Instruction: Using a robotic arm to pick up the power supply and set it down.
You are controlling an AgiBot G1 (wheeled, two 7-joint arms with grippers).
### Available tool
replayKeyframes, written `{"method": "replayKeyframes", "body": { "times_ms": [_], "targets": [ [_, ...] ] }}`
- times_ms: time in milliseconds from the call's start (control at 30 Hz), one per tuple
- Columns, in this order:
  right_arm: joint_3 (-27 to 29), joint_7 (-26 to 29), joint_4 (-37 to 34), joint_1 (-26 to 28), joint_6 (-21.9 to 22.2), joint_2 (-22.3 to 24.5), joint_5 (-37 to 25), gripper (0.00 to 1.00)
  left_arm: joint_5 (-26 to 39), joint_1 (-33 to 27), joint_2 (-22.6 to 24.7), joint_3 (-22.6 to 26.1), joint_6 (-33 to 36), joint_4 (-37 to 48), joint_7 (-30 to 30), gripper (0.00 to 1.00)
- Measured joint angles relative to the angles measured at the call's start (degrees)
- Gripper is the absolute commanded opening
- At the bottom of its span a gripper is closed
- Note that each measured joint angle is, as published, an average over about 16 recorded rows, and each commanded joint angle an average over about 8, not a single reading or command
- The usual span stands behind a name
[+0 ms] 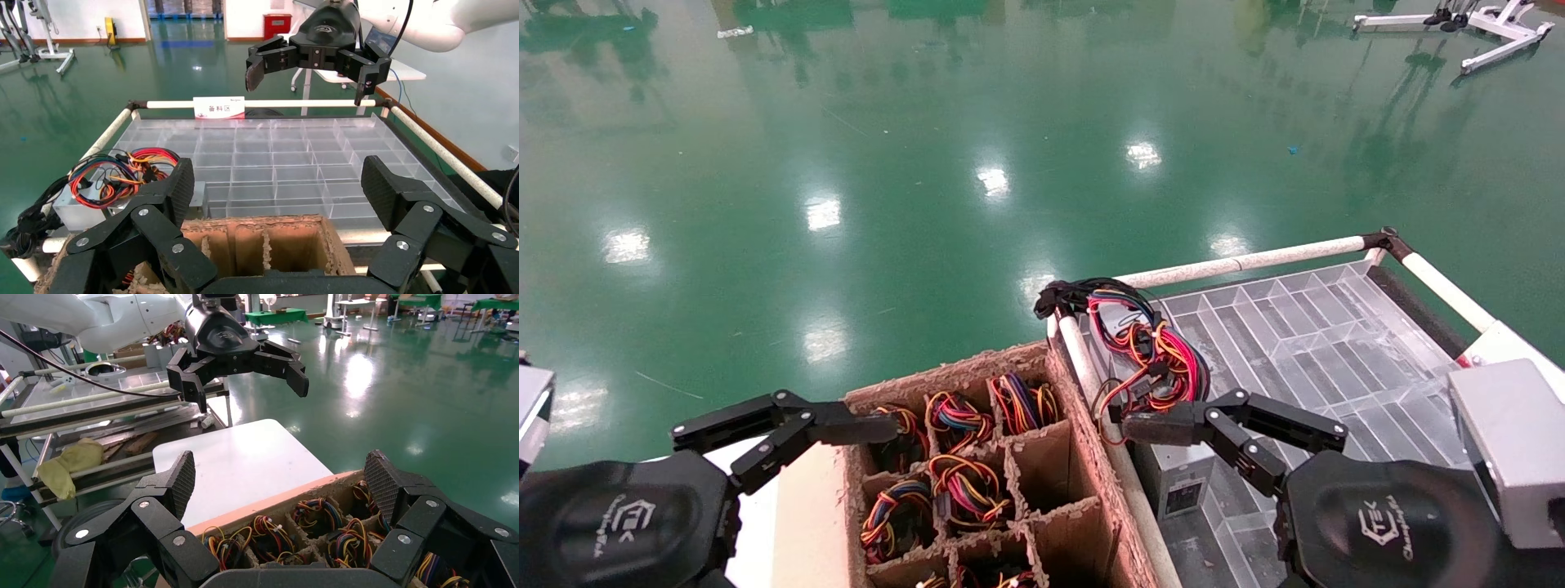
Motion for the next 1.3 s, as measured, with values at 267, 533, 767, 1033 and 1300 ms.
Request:
{"method": "replayKeyframes", "body": {
  "times_ms": [267, 533, 767, 1033, 1300],
  "targets": [
    [0.00, 0.00, 0.00, 0.00, 0.00, 0.00, 0.00, 1.00, 0.00, 0.00, 0.00, 0.00, 0.00, 0.00, 0.00, 0.00],
    [-0.02, 0.00, -0.01, 0.00, 0.02, 0.01, -0.06, 1.00, 0.00, 0.00, 0.00, 0.00, 0.00, 0.00, 0.00, 0.00],
    [-1.03, 0.25, -0.33, 0.45, 2.15, -0.32, -3.37, 1.00, 0.00, -0.01, 0.00, 0.01, 0.00, 0.02, 0.01, 0.00],
    [-4.65, 1.40, -2.29, 3.32, 8.23, -3.32, -13.28, 1.00, -0.01, -0.02, 0.00, 0.03, 0.01, 0.04, 0.02, 0.00],
    [-10.01, 2.51, -8.15, 8.65, 15.02, -10.65, -25.23, 1.00, -0.02, -0.04, 0.00, 0.05, 0.01, 0.05, 0.04, 0.00]
  ]
}}
